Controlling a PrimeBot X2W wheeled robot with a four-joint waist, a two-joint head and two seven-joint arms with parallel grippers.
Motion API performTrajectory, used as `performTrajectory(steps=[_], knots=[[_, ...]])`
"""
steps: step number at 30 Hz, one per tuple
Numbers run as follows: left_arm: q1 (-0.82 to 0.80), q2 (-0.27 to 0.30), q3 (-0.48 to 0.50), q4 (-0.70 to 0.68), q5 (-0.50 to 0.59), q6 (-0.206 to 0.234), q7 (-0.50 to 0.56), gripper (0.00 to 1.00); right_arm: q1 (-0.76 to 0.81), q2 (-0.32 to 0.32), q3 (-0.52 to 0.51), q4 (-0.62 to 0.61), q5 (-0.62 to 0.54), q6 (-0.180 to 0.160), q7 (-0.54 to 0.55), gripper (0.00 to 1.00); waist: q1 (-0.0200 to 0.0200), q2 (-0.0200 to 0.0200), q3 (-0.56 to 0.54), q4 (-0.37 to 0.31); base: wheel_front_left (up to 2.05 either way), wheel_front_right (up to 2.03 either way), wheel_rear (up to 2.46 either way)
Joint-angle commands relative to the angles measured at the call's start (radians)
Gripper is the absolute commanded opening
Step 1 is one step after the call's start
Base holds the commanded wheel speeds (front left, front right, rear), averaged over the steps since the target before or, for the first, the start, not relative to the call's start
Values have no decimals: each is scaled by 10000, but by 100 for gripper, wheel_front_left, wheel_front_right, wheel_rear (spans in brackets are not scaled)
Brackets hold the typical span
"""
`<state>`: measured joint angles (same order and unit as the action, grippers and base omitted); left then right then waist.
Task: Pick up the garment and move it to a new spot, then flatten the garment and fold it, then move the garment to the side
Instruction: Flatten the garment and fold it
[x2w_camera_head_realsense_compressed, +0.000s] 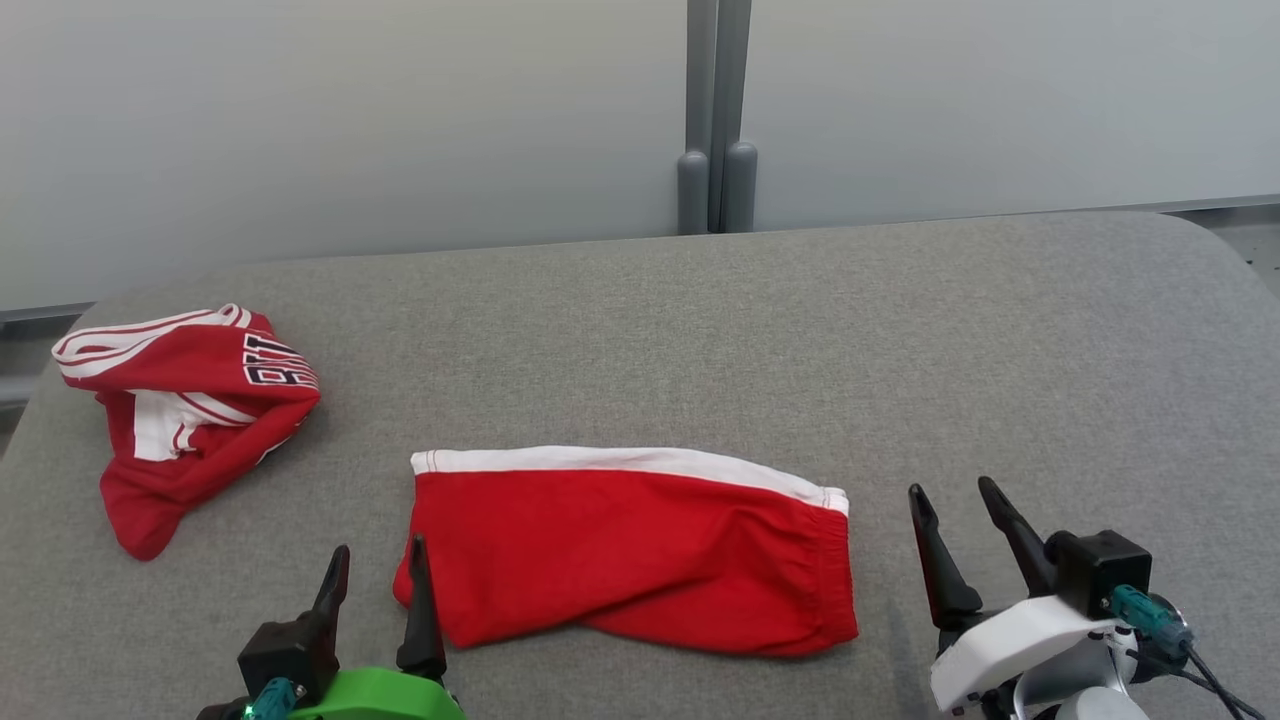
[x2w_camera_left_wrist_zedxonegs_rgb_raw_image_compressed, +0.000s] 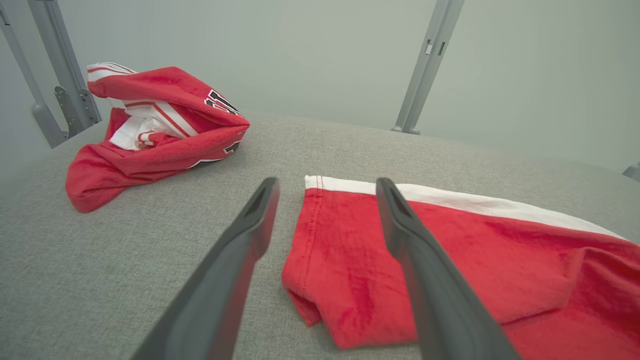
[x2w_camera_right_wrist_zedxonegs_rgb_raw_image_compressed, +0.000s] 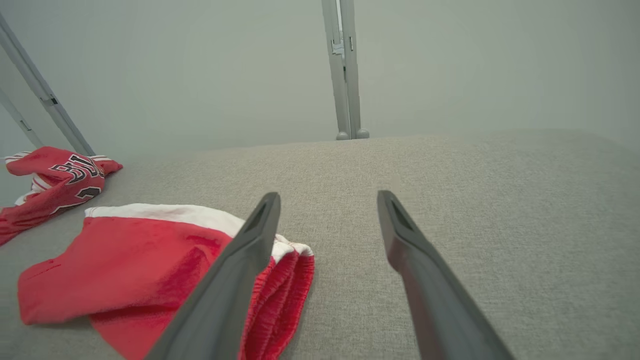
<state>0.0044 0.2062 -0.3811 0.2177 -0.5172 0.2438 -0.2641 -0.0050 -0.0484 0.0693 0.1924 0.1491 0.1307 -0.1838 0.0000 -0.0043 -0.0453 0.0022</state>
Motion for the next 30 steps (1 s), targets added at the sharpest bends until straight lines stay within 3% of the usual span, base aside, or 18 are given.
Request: performTrajectory(steps=[1,18,28,30], knots=[[120,74,8,-36,-11,43,12,100,-131,-36,56,120,531,1,134,100,0,43,38,55,0,0,0],[-154,44,-152,72,-72,20,17,100,-1418,-38,1322,1997,5605,2,1939,100,0,43,397,401,0,0,0],[-275,40,-190,104,-82,32,13,100,-2173,-38,1605,2931,6338,2,2401,100,0,43,578,543,0,0,0],[-352,34,-206,126,-77,37,11,100,-2391,-39,1646,3135,6487,2,2345,93,0,43,633,600,0,0,0]])
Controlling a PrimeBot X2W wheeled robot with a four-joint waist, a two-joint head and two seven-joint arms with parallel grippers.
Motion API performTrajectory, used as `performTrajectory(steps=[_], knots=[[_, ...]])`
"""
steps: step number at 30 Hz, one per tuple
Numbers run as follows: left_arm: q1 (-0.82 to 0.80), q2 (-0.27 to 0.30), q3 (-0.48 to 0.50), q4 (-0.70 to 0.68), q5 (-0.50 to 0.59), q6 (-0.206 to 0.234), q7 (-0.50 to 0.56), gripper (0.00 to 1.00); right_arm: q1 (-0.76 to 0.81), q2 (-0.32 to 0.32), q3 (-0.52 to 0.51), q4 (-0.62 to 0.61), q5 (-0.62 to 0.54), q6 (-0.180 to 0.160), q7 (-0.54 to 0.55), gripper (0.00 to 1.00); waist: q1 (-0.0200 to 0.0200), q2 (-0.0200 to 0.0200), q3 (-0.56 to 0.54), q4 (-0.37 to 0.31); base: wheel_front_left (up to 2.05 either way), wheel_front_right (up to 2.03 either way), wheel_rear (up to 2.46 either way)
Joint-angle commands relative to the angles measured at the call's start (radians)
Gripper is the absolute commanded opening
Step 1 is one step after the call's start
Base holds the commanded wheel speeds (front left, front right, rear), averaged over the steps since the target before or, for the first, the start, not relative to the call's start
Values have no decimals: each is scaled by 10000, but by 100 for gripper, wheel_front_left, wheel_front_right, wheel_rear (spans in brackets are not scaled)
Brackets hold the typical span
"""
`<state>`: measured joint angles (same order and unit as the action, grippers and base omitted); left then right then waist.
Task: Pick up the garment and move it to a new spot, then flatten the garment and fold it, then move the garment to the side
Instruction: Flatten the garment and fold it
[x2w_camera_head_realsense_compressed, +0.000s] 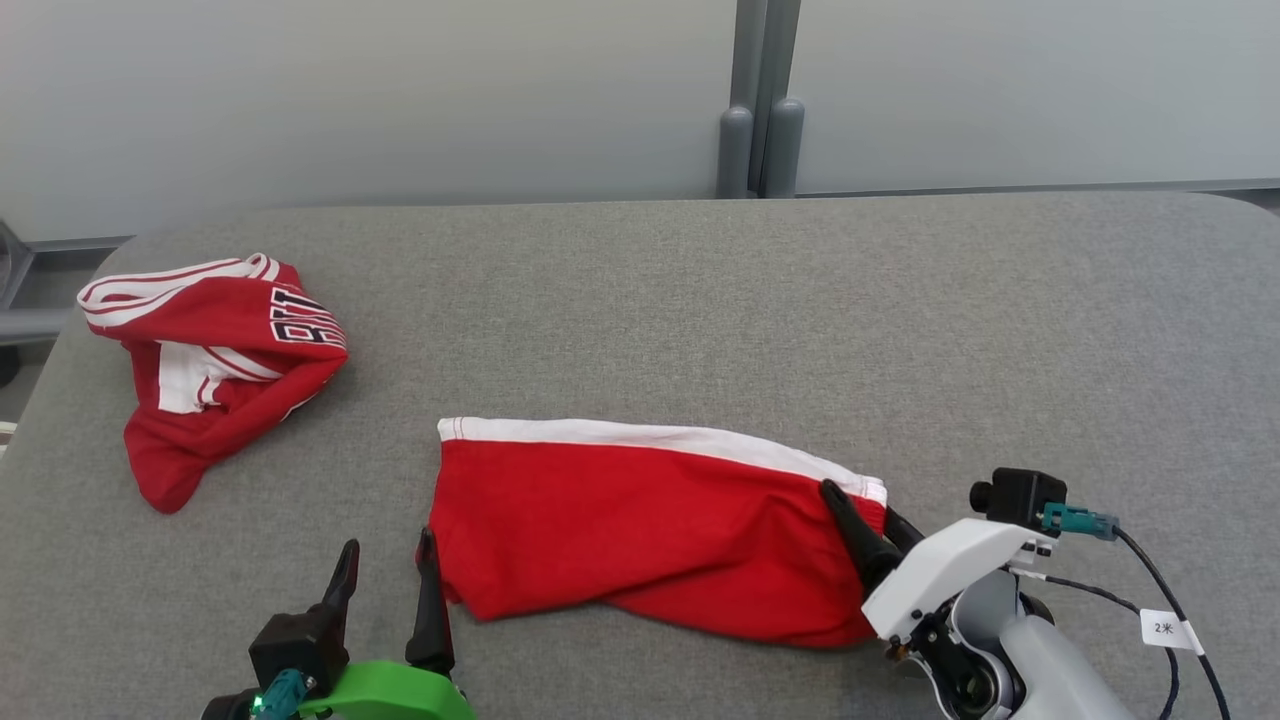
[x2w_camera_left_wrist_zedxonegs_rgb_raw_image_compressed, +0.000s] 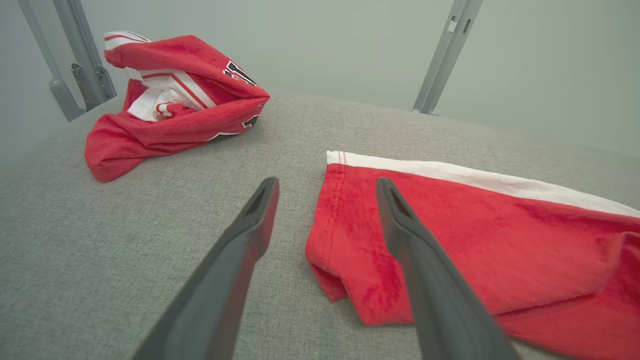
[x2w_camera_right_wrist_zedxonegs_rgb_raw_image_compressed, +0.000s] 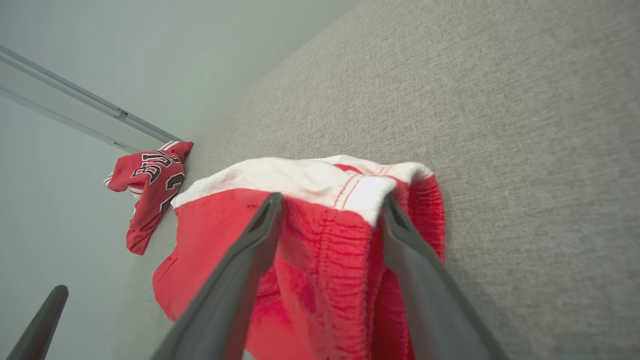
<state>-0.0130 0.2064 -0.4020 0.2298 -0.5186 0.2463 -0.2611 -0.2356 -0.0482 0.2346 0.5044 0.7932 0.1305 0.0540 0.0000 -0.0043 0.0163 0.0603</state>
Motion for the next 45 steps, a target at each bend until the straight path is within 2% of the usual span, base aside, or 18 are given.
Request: performTrajectory(steps=[1,2,6,13,16,18,19,20,28,32,38,45], knots=[[-192,35,-2,15,-66,9,-21,100,-158,-41,-1,74,63,4,-53,85,0,43,33,37,0,0,0],[-198,38,-1,22,-68,10,-22,100,-219,-40,1,97,120,4,-105,82,0,43,48,50,0,0,0],[-220,40,-5,46,-69,11,-27,100,-400,-40,28,220,278,4,-160,49,0,43,88,81,0,0,0],[-256,52,-6,75,-49,37,-35,100,-603,-43,-117,320,474,4,-321,48,0,43,133,100,0,0,0],[-253,63,-15,92,-67,41,-36,100,-627,-40,-148,357,440,4,-353,37,0,43,136,92,0,0,0],[-254,72,-15,95,-82,40,-37,100,-658,-40,-163,313,379,4,-391,22,0,43,138,83,0,0,0],[-254,75,-14,95,-87,38,-38,100,-654,-40,-164,266,354,4,-414,7,0,43,138,77,0,0,0],[-253,79,-7,95,-90,39,-39,100,-637,-41,-172,191,276,4,-473,0,0,43,136,68,0,0,0],[-243,54,33,97,-126,42,-45,100,-122,-432,47,-955,-952,4,-1116,0,0,43,101,-116,0,0,0],[-316,8,4,101,-158,-6,-39,100,336,-1003,523,-1774,-1709,4,-988,0,0,43,84,-243,0,0,0],[-381,-10,-8,154,-210,-78,-41,100,1163,-2001,1458,-2894,-2198,4,-347,0,0,43,65,-457,0,0,0],[-591,-80,-107,344,-402,-342,139,100,1805,-2828,2006,-3051,-2738,3,-66,0,0,43,35,-646,0,0,0]])
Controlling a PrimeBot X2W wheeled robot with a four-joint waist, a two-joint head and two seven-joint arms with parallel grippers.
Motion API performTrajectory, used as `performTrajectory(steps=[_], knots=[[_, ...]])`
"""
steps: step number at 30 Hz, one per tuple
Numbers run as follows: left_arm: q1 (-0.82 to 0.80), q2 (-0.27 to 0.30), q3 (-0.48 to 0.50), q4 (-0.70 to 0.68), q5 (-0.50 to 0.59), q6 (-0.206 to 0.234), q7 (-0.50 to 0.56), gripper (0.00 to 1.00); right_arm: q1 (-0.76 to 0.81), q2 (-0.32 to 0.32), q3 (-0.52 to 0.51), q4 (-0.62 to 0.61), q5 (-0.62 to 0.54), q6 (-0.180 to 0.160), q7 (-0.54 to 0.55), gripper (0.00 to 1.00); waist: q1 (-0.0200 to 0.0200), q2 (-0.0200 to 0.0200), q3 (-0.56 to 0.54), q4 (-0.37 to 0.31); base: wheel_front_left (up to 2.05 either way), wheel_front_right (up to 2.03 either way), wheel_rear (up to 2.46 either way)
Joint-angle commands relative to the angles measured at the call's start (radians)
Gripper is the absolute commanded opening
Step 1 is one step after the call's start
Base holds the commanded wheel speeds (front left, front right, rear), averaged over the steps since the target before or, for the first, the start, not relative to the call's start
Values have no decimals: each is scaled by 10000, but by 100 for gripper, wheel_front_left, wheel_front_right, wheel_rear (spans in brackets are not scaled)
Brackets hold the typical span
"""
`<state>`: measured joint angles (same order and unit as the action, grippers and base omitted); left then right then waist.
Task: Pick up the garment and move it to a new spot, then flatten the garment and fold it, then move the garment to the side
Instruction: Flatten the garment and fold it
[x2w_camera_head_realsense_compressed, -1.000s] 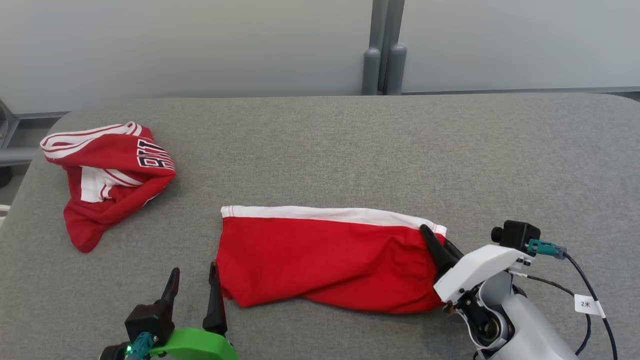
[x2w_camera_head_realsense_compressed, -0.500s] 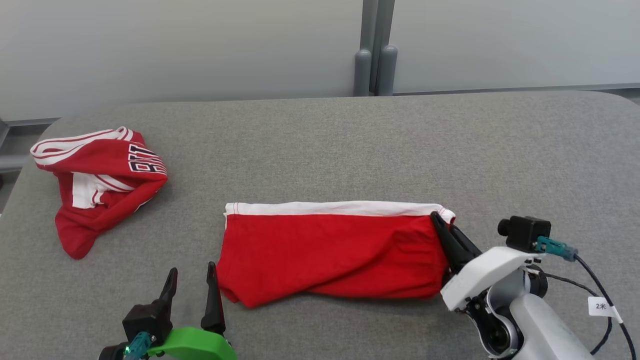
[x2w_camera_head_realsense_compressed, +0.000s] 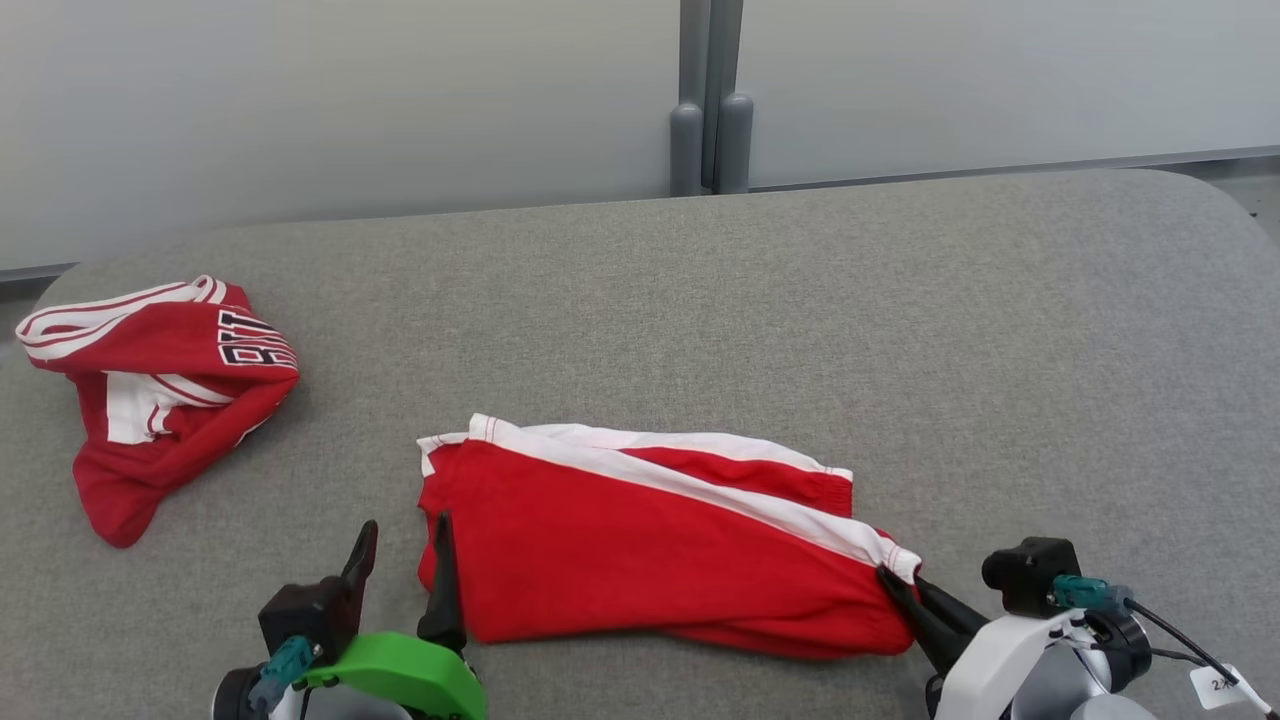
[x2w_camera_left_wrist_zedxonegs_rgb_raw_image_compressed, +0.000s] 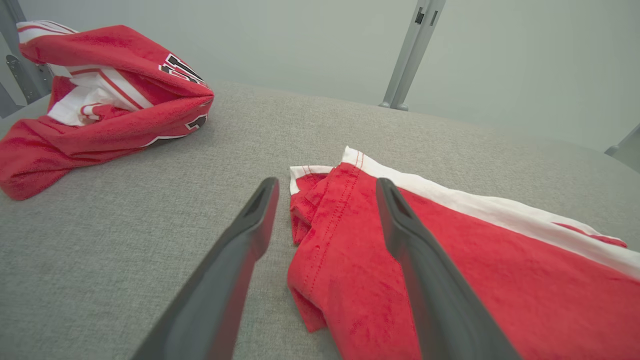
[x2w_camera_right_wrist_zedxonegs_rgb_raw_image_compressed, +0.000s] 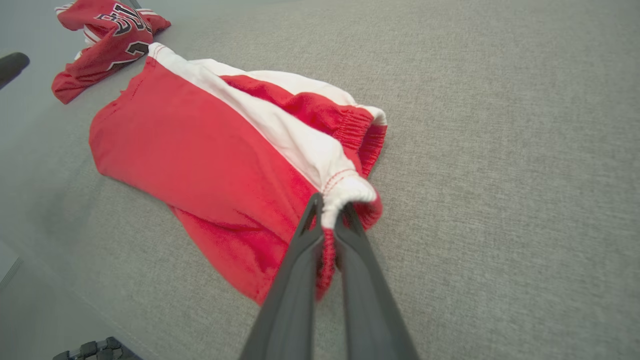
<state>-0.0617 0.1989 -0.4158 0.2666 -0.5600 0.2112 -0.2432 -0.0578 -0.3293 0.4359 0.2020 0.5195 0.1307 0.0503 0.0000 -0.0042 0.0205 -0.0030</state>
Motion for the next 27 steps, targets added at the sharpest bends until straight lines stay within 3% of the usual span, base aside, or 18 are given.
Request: performTrajectory(steps=[1,12,27], knots=[[-193,-7,8,42,-19,-59,58,100,112,-47,-42,33,-84,1,-82,0,0,42,-13,-44,0,0,0],[-2335,-282,-792,1854,-362,-1256,2013,100,291,398,-407,604,-695,1,-732,0,0,42,38,-312,0,0,0],[-4575,-559,-946,5042,-866,-2119,3384,100,-672,244,102,1616,-797,1,-1159,0,0,42,593,-1091,0,0,0]])
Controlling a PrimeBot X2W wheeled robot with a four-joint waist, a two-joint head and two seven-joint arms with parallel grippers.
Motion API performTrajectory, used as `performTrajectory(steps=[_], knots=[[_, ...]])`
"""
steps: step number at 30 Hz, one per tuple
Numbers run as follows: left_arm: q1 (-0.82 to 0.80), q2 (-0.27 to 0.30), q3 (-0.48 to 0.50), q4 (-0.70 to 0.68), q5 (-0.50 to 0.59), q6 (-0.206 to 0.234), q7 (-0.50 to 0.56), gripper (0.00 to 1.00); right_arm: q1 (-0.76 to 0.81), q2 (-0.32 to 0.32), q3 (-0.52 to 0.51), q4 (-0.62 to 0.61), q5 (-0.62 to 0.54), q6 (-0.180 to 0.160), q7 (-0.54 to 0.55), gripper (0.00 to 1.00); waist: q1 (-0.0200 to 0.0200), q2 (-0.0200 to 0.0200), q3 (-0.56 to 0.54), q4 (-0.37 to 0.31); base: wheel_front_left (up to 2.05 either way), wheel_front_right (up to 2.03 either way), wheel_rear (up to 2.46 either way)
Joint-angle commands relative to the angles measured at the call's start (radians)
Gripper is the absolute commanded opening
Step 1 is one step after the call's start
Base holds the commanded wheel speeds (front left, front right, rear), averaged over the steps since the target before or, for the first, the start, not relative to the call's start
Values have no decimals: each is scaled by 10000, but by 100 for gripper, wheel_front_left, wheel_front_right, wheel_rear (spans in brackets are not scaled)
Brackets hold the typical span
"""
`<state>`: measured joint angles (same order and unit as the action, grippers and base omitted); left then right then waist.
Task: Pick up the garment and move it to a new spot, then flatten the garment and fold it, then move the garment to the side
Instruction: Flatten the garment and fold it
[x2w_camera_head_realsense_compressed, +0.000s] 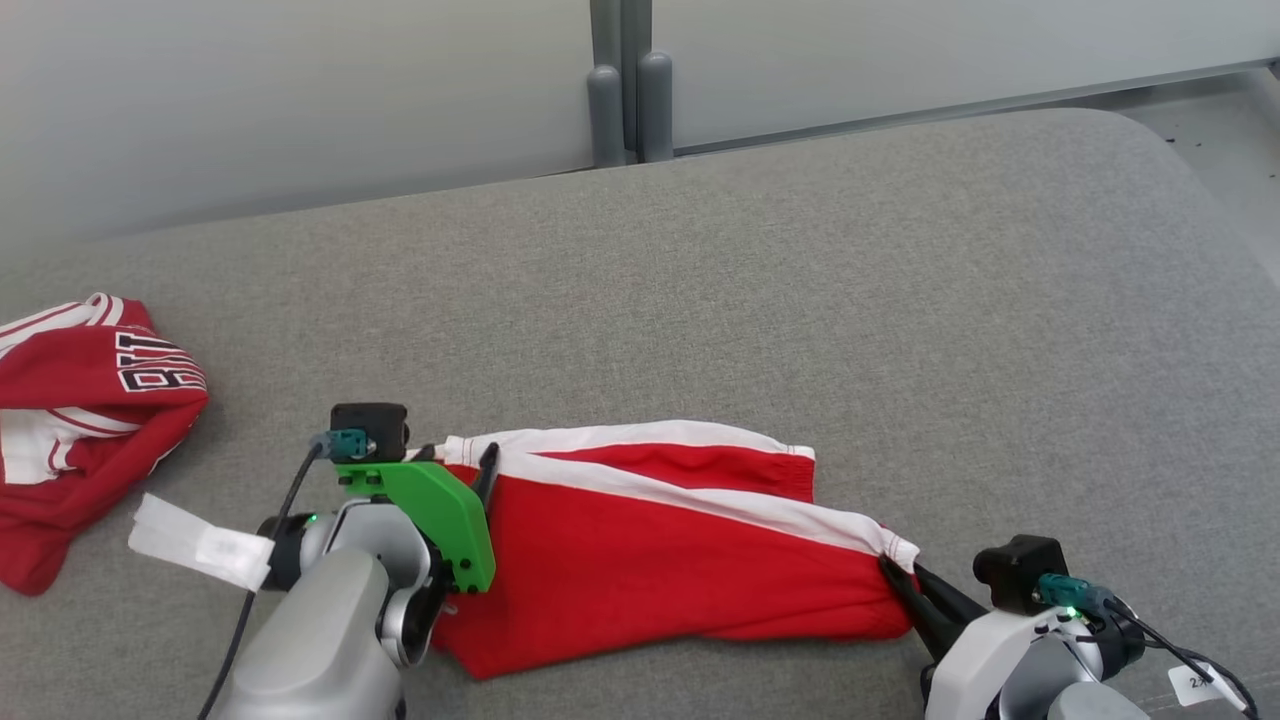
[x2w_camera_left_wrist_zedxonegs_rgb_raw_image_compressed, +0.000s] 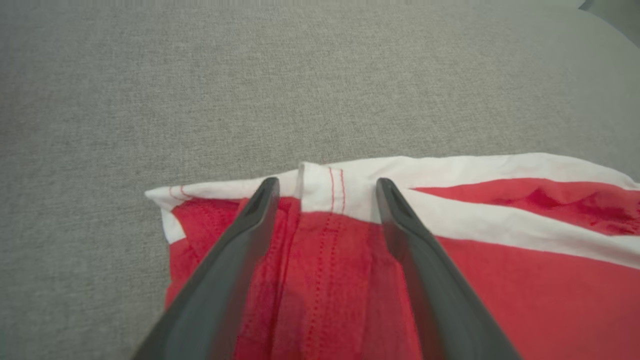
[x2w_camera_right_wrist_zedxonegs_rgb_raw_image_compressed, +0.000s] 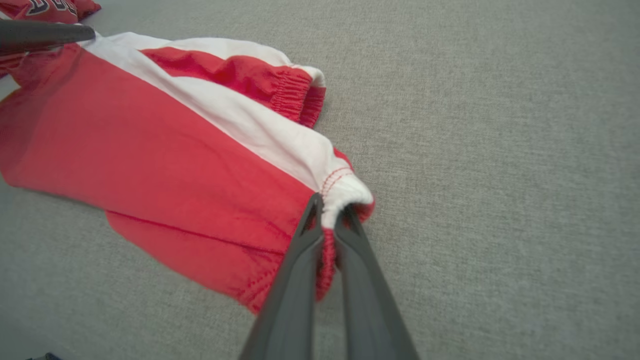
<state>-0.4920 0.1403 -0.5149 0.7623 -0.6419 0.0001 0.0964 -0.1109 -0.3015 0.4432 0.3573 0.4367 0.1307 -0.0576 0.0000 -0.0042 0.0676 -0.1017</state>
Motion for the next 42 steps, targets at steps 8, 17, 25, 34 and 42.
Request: performTrajectory(steps=[8,17,25,34,42], knots=[[-756,-30,28,545,-203,-361,56,91,-393,20,154,493,139,1,-336,0,0,42,214,-140,0,0,0],[-550,144,-292,153,-35,-409,445,94,-381,40,107,736,167,1,-473,0,0,42,129,-7,0,0,0],[35,595,-525,-997,-1,-5,1269,87,-374,69,105,806,198,1,-494,0,0,42,89,71,0,0,0],[325,655,-470,-1943,-253,278,1637,94,-534,104,173,803,188,1,-463,0,0,42,167,-53,0,0,0],[363,756,-515,-2149,-255,434,1862,32,-618,68,228,850,184,1,-527,0,0,42,219,-174,0,0,0]])
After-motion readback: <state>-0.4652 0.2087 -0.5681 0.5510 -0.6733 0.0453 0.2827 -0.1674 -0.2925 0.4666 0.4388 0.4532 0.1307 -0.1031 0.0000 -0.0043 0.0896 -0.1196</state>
